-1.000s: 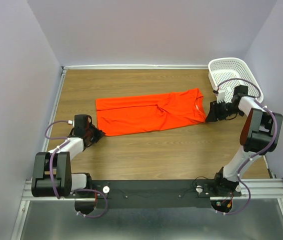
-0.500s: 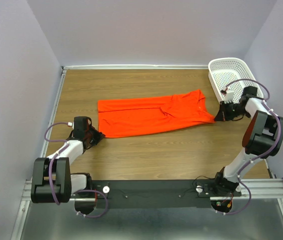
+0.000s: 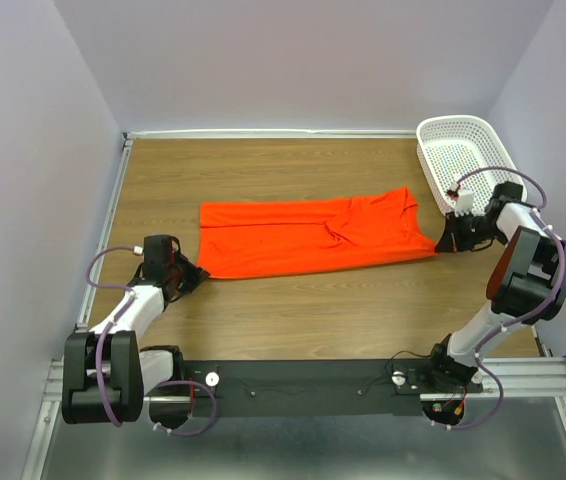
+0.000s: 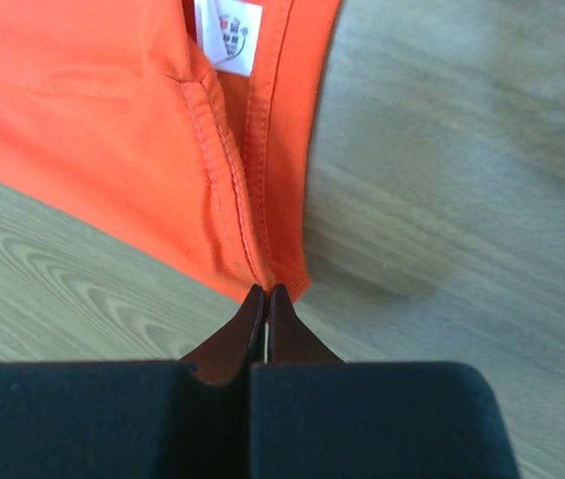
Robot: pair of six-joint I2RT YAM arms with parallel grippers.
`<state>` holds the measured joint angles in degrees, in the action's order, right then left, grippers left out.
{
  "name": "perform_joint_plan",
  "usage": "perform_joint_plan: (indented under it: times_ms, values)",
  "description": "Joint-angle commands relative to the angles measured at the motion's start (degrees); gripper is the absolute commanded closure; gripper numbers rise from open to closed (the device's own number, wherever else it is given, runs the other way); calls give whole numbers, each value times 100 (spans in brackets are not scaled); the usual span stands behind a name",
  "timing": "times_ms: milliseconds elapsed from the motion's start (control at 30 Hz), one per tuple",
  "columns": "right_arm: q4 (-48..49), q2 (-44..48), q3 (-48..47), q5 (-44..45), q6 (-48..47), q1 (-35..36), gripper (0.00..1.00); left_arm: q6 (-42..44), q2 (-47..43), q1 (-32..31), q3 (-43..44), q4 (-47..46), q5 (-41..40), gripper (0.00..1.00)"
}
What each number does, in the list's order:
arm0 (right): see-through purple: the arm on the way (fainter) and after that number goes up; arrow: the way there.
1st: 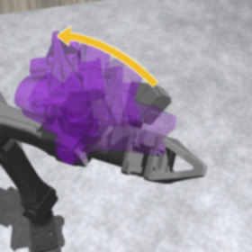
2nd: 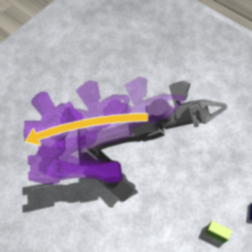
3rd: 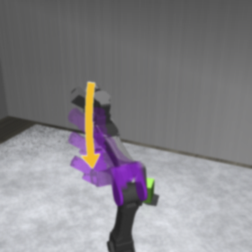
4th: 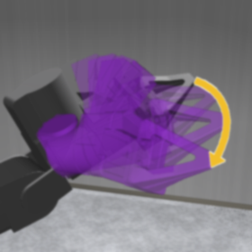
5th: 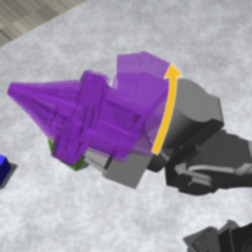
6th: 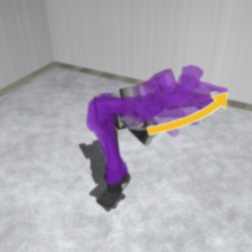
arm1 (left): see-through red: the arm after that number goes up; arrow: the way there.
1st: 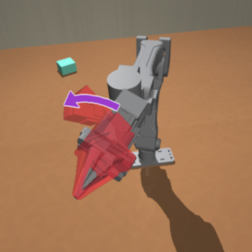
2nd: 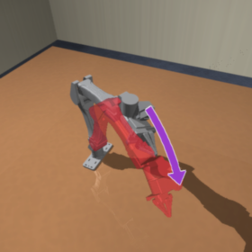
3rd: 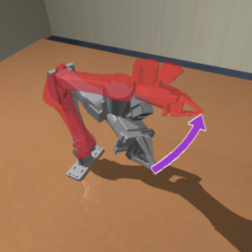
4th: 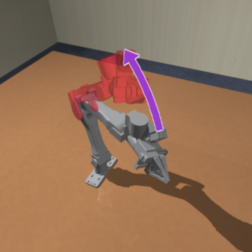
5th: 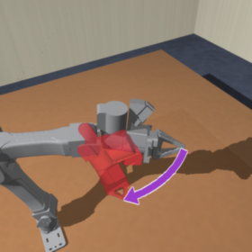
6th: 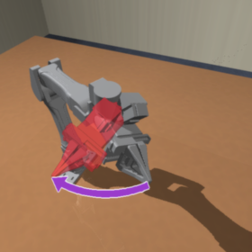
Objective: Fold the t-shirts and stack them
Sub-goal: Fold the tshirt
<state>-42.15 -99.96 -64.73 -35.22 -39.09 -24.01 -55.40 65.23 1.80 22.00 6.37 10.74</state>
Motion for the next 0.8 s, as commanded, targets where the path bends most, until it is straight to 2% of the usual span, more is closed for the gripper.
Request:
perform_joint_plan:
  times_ms: [0,100,233,300,367,467,533,600,700,733,767]
  values:
    - [-118,214,162,411,-309,-77,97,336,-116,66,-3,259,208,100]
    - [-118,311,215,499,-327,-95,88,635,-168,66,216,478,341,95]
    - [-118,390,259,516,-310,-95,84,855,-309,66,436,820,534,83]
    - [-127,425,268,560,-283,-104,77,917,-476,66,542,1066,569,82]
    - [-109,469,285,569,-257,-113,65,943,-643,66,595,1260,561,74]
    - [-109,539,277,630,-248,-113,56,960,-1047,75,709,1621,490,63]
    - [-118,566,250,639,-231,-113,53,987,-1345,75,744,1840,499,58]
    - [-127,636,241,613,-222,-121,49,1039,-1652,83,779,1920,551,57]
    - [-170,793,259,168,-300,-121,45,1145,-2048,92,754,1667,770,44]
    - [-240,812,250,-44,-362,-113,44,1189,-2137,92,692,1057,893,31]
    - [-458,742,146,-586,-441,-104,44,1233,-2190,101,492,615,1164,25]
